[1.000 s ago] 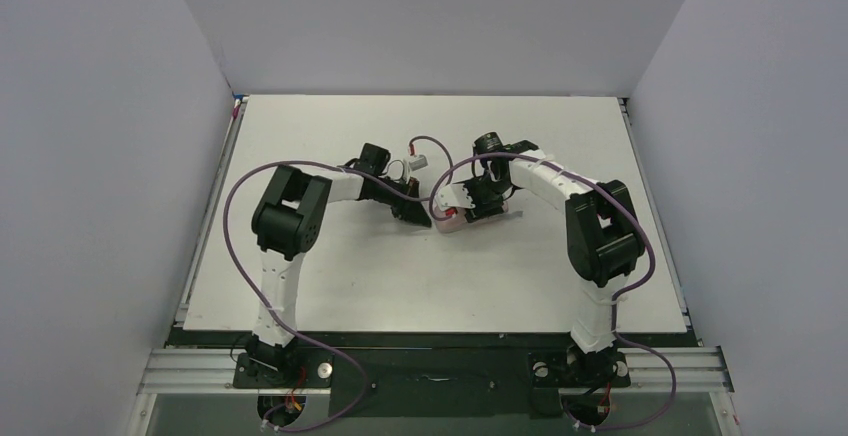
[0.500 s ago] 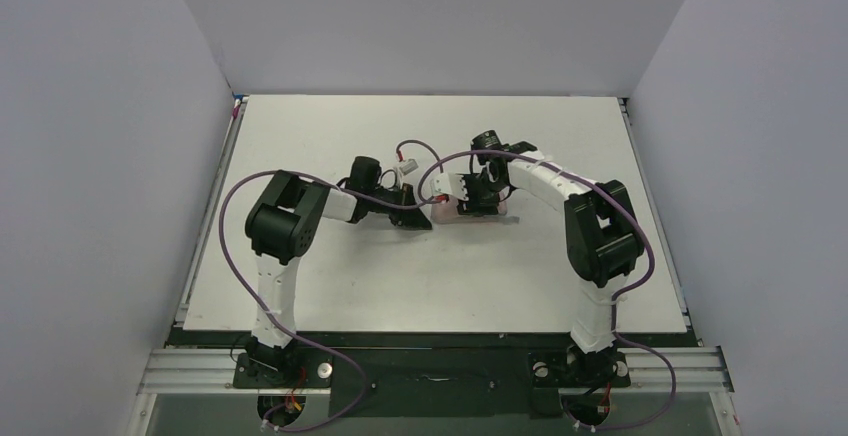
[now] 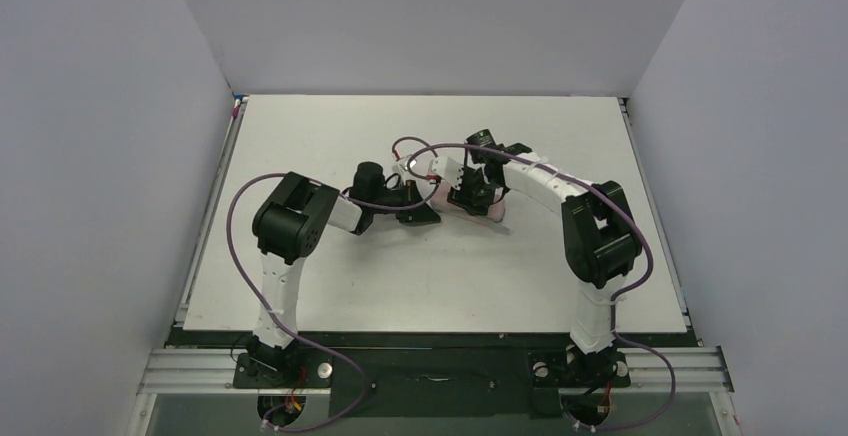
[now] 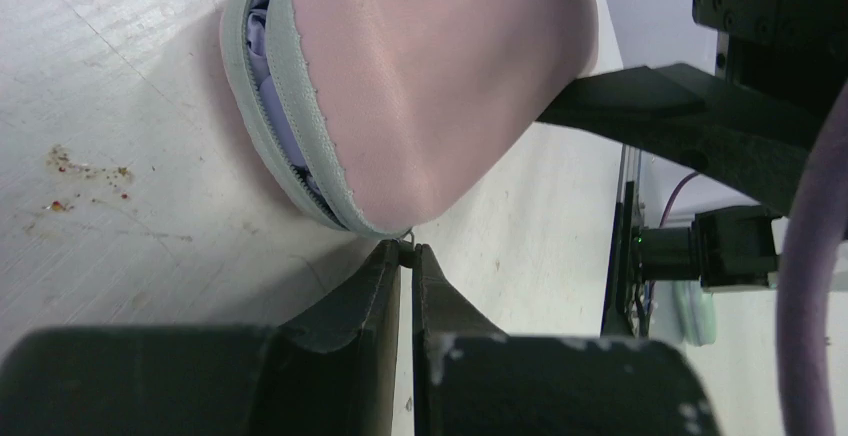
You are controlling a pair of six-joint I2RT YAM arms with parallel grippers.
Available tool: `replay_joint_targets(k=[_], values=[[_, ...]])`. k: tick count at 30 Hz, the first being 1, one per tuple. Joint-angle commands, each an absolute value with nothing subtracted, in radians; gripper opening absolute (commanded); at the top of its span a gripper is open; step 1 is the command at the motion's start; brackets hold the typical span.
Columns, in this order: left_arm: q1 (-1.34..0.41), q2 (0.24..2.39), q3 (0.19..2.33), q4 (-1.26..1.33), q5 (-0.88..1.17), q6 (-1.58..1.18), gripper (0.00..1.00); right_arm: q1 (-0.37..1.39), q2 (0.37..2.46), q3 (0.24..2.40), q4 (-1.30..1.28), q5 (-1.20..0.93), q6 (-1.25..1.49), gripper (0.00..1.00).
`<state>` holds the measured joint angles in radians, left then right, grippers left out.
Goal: Open the umbrella
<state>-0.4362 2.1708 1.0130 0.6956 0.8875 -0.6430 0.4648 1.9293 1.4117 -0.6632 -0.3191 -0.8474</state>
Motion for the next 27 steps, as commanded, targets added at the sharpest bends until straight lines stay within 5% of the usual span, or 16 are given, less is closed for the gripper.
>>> replay_joint_targets(k=[1,7,12,17,22,27], values=[[-0.481,2.221,1.037,0.805,0.881,-0.756,0.00,0.473,1.906,1.398,-0.614,-0.285,-0.679,0.30],[-0.493,2.269,1.063,0.844,0.850,-0.821,0.00,0.475,1.882,1.407,-0.634,-0.351,-0.617,0.42],[-0.434,2.277,1.061,0.818,0.832,-0.806,0.00,0.417,1.858,1.409,-0.745,-0.431,-0.618,0.70],[-0.415,2.269,1.067,0.789,0.837,-0.775,0.00,0.368,1.835,1.408,-0.818,-0.474,-0.614,0.84],[-0.418,2.278,1.082,0.797,0.836,-0.781,0.00,0.362,1.847,1.379,-0.830,-0.471,-0.617,0.82],[-0.445,2.263,1.075,0.785,0.847,-0.756,0.00,0.362,1.904,1.415,-0.823,-0.504,-0.538,0.61]])
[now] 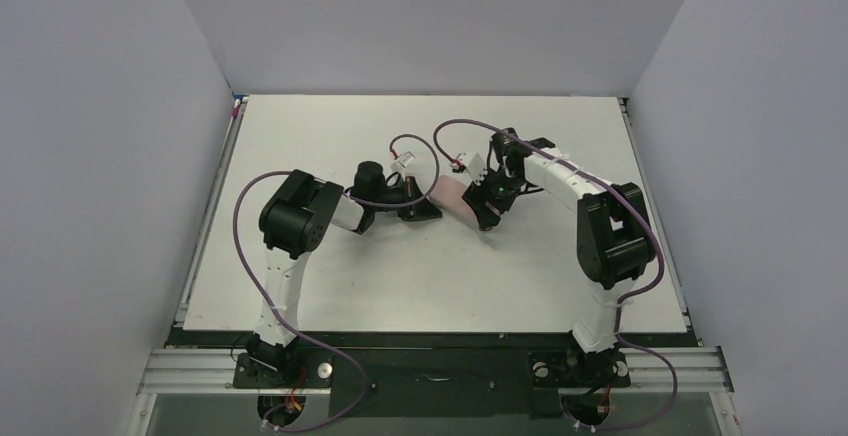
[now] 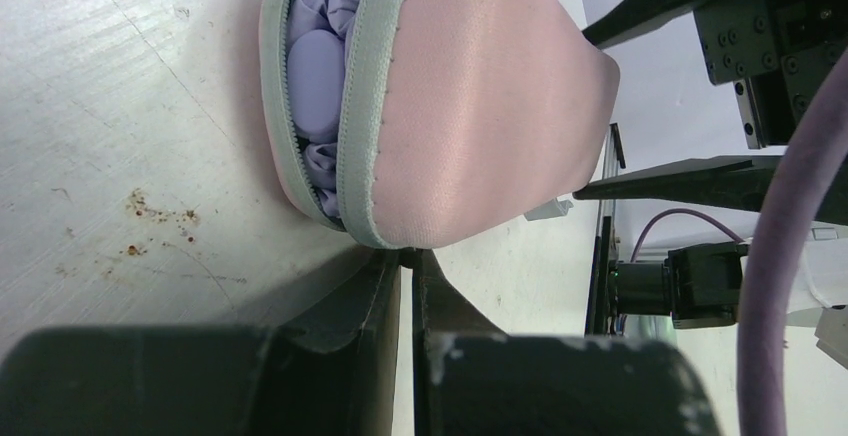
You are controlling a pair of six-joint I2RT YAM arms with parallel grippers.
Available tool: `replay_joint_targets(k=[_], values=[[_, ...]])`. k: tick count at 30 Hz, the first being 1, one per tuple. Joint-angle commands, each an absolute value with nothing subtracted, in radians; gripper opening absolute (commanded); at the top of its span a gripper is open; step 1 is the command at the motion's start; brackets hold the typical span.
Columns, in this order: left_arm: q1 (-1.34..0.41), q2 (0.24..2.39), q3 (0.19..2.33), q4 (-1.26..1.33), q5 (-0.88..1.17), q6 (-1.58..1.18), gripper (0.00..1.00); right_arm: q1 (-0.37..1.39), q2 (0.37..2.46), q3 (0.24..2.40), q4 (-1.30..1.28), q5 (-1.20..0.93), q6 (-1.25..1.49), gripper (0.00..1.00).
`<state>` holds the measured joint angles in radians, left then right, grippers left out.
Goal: Open the umbrella
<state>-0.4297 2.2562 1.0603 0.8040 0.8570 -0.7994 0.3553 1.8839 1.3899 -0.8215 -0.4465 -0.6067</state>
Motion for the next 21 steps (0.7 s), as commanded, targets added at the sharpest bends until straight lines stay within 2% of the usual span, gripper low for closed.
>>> replay_joint_targets(k=[1,9,21], values=[[-0.458,2.261,1.070,0.785,0.846,-0.755,0.00,0.362,1.913,1.421,-0.814,-0.507,-0.527,0.59],[-0.534,2.270,1.047,0.820,0.840,-0.766,0.00,0.353,1.927,1.416,-0.752,-0.520,-0.428,0.53],[-0.589,2.267,1.033,0.867,0.830,-0.778,0.00,0.318,1.932,1.429,-0.721,-0.527,-0.368,0.53]])
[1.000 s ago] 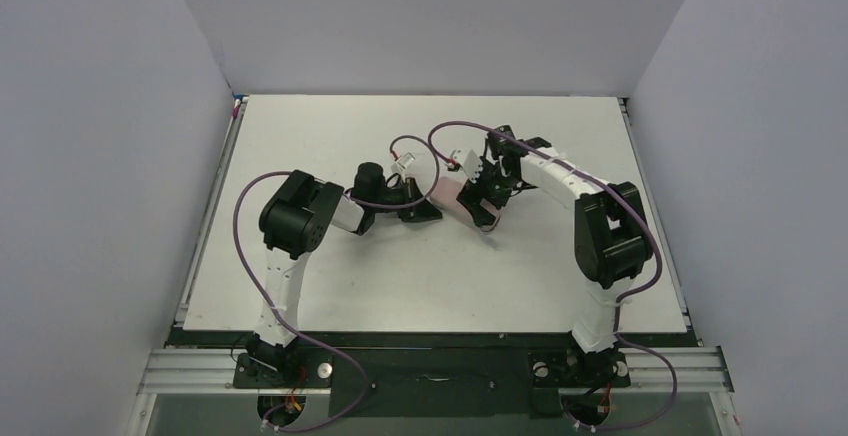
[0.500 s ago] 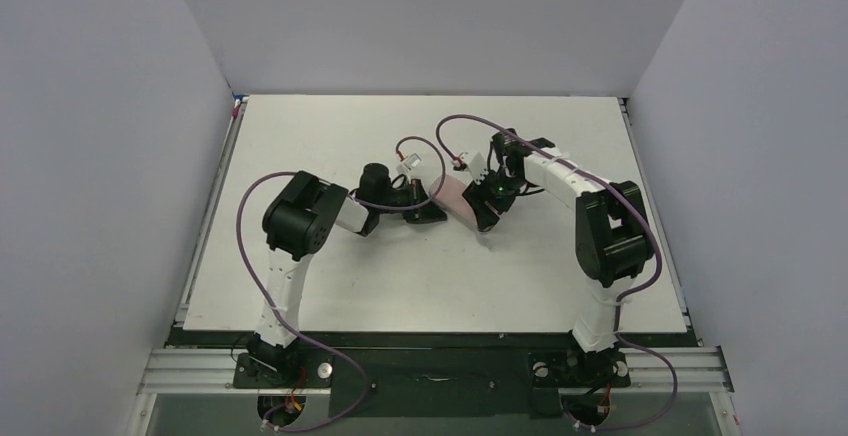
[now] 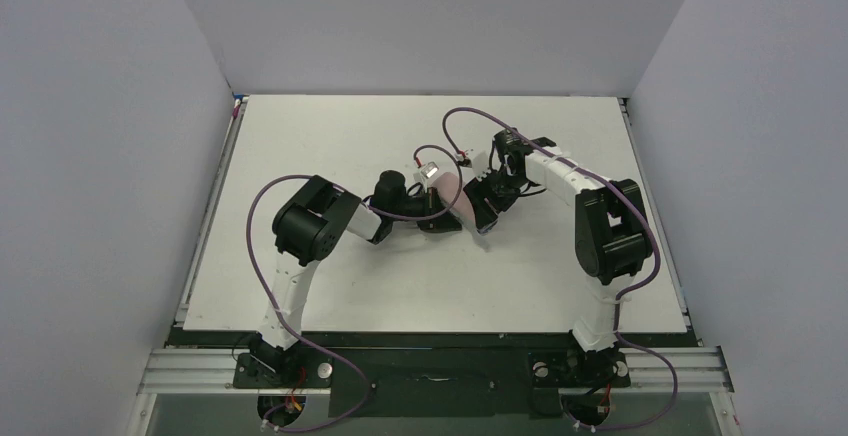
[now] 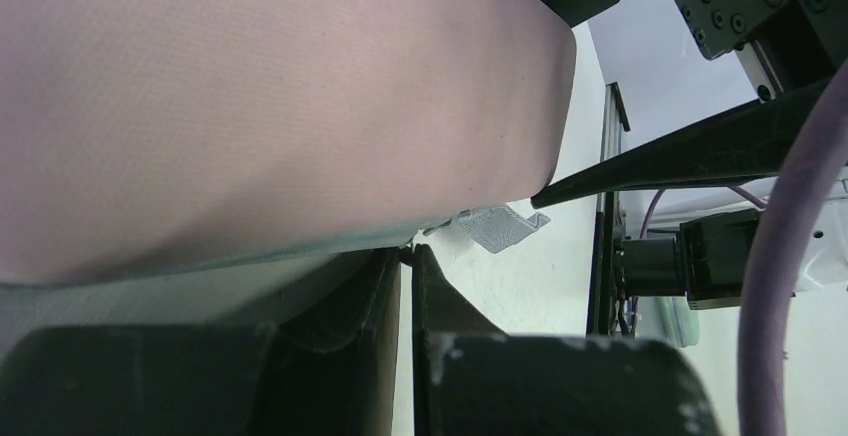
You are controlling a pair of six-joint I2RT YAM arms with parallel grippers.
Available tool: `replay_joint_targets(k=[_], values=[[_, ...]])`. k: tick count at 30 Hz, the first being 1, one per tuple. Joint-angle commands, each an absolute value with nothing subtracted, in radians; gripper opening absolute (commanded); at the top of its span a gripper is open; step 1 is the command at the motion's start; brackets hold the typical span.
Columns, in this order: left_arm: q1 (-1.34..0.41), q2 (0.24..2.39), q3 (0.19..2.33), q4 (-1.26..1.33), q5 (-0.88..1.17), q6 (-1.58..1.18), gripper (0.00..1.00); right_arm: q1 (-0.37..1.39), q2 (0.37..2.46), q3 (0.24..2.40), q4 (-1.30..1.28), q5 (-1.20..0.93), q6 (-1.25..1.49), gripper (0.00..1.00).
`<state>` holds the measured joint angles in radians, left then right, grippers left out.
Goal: Open the umbrella
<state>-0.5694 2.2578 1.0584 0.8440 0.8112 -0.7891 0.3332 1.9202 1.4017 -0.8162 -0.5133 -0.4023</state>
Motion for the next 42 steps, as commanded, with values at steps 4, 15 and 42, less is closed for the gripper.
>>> replay_joint_targets(k=[4,15,42], values=[[-0.534,2.186,1.023,0.795,0.804,-0.699,0.24,0.309,1.913,1.430,-0.757,-0.532,-0.417,0.58],[-0.379,1.974,1.013,0.435,0.772,-0.460,0.89,0.310,1.919,1.552,-0.876,-0.565,-0.561,0.68],[-0.288,1.856,1.033,0.270,0.598,-0.321,0.98,0.248,2.082,1.699,-0.764,-0.402,-0.219,0.23]])
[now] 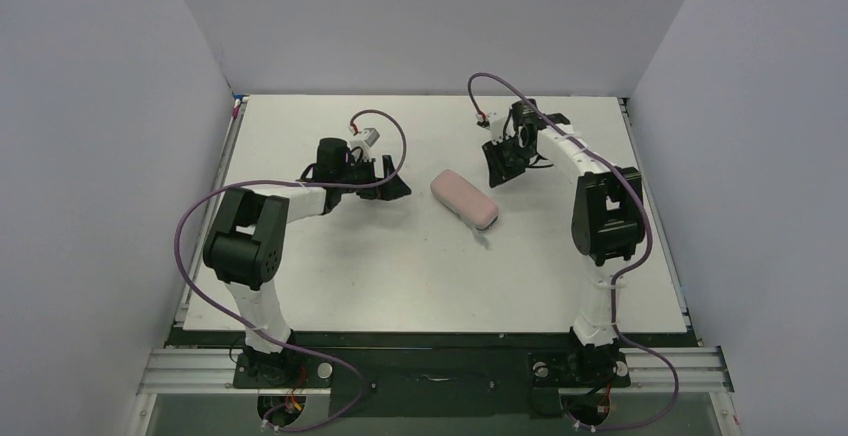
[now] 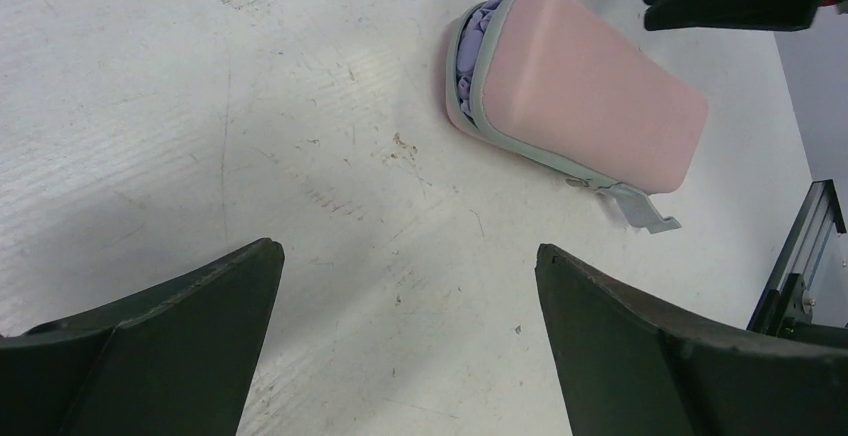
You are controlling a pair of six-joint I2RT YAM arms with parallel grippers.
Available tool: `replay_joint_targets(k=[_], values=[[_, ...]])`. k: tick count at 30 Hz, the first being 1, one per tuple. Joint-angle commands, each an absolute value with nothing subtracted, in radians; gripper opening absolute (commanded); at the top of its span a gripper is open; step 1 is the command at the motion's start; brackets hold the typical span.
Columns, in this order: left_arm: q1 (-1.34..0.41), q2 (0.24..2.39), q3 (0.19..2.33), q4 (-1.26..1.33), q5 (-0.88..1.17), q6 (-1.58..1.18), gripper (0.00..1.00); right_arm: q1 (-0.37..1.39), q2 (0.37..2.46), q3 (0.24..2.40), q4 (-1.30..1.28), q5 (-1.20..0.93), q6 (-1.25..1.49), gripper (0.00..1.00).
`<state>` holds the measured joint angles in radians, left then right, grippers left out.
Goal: Open the umbrella
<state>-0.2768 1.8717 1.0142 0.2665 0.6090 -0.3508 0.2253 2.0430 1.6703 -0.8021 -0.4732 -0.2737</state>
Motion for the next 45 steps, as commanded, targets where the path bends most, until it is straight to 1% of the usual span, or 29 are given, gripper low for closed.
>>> replay_joint_targets(k=[1,5,9,11,13,17,26,28,29,32,35,39,41,43,44,45], values=[[-0.292,1.859,1.035,0.270,0.598,-0.321,0.98,0.252,2.093,1.698,-0.766,-0.407,-0.222,0.22],[-0.300,1.868,1.041,0.268,0.596,-0.320,0.98,0.264,2.106,1.703,-0.794,-0.486,-0.242,0.25],[-0.301,1.865,1.042,0.267,0.595,-0.321,0.98,0.266,2.079,1.706,-0.827,-0.569,-0.250,0.36],[-0.301,1.864,1.038,0.268,0.595,-0.324,0.98,0.270,2.056,1.699,-0.832,-0.584,-0.245,0.45],[-0.301,1.861,1.035,0.276,0.594,-0.331,0.98,0.277,2.038,1.693,-0.832,-0.594,-0.235,0.50],[-0.300,1.864,1.031,0.293,0.592,-0.351,0.98,0.313,2.013,1.683,-0.835,-0.596,-0.223,0.53],[-0.298,1.857,1.015,0.304,0.576,-0.386,0.97,0.378,1.989,1.676,-0.815,-0.615,-0.177,0.55],[-0.296,1.853,1.003,0.321,0.582,-0.407,0.97,0.390,1.988,1.680,-0.812,-0.613,-0.166,0.57],[-0.295,1.850,0.997,0.331,0.587,-0.424,0.97,0.396,1.987,1.679,-0.812,-0.601,-0.161,0.60],[-0.285,1.841,0.972,0.359,0.589,-0.452,0.97,0.436,1.976,1.656,-0.792,-0.536,-0.141,0.61],[-0.270,1.819,0.961,0.356,0.580,-0.451,0.97,0.474,1.961,1.608,-0.740,-0.397,-0.076,0.66],[-0.238,1.789,0.949,0.340,0.576,-0.446,0.97,0.530,1.965,1.580,-0.721,-0.244,-0.032,0.69],[-0.219,1.773,0.941,0.335,0.577,-0.444,0.97,0.553,1.977,1.564,-0.705,-0.201,-0.023,0.69],[-0.203,1.755,0.932,0.322,0.572,-0.437,0.97,0.557,1.994,1.553,-0.692,-0.161,-0.020,0.65],[-0.199,1.748,0.929,0.318,0.565,-0.429,0.97,0.557,2.005,1.547,-0.689,-0.137,-0.023,0.60],[-0.192,1.734,0.925,0.302,0.562,-0.423,0.97,0.557,2.010,1.544,-0.685,-0.121,-0.025,0.58]])
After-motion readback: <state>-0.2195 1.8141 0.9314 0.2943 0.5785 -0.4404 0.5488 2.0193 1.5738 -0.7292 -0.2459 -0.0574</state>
